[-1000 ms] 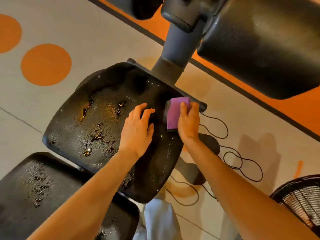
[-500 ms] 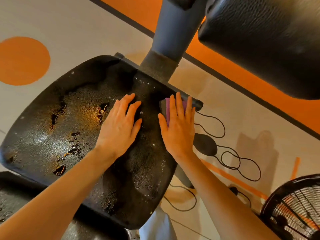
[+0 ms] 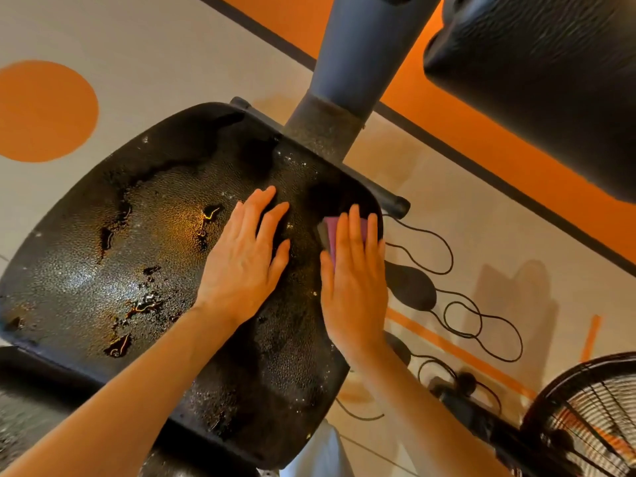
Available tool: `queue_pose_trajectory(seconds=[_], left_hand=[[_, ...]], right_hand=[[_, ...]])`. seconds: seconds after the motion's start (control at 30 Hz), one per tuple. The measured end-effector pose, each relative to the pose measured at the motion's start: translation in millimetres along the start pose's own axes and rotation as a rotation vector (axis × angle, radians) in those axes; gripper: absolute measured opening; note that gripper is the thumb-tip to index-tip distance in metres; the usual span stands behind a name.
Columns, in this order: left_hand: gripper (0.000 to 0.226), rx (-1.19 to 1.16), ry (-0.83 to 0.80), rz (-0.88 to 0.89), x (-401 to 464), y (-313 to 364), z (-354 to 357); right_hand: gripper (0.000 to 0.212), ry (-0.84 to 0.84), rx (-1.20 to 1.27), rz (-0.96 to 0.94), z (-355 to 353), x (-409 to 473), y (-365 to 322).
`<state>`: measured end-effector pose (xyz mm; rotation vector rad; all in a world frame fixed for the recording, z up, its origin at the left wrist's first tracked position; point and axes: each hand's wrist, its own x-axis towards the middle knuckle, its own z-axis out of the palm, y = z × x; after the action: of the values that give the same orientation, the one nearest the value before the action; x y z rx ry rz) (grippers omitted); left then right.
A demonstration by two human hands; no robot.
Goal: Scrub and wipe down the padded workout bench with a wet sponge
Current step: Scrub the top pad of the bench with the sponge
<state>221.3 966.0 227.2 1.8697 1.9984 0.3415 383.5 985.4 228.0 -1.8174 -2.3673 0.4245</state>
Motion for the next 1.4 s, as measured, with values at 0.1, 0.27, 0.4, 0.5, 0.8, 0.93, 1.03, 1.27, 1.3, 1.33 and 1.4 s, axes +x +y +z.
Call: queue_pose_trajectory(seconds=[0.1,0.27,0.4,0.5,0.8,0.93,1.03,1.27,1.3,1.33,1.4], left_hand=[[0.053,-0.006,0.001,0.009,0,0,1],[0.053,-0.032,0.032,0.02,-1,-1,2],[0.053,-0.05,0.04,0.032,-1,-3,3],[0.055,-0.087,0.037,0.045,-2,-5,2],[0.064,0.07,0.099,-0.049,-22,-47,-19],[0.065,0.128,0.096,-0.065,-25,-52,-13],[0.064,0.127,0.115,-0.075,-25,-51,-13],[0.064,0.131,0.127,-0.077,-25,-51,-11],[0.064,0.128,0.127,-0.076,-24,-51,-12],[0.064,0.126,0.124,-0.077,-24,-51,-12],[0.064,0.128,0.119,-0.087,-24,-51,-13]], right_hand=[[0.051,0.006,-0.001,0.02,5,39,8],[0.054,-0.016,-0.008,0.134,4,84,2],[0.061,0.06,-0.056,-0.035,2,48,8],[0.055,0.104,0.039,-0.089,8,27,9],[0.046,0.078,0.135,0.023,13,79,2],[0.046,0.124,0.135,0.002,11,80,2],[0.045,0.108,0.145,-0.138,14,10,6],[0.04,0.077,0.136,0.05,18,127,-4],[0.041,0.076,0.122,0.021,17,109,-3],[0.043,0.073,0.112,-0.053,14,81,-1],[0.045,0.052,0.108,-0.184,10,22,8]])
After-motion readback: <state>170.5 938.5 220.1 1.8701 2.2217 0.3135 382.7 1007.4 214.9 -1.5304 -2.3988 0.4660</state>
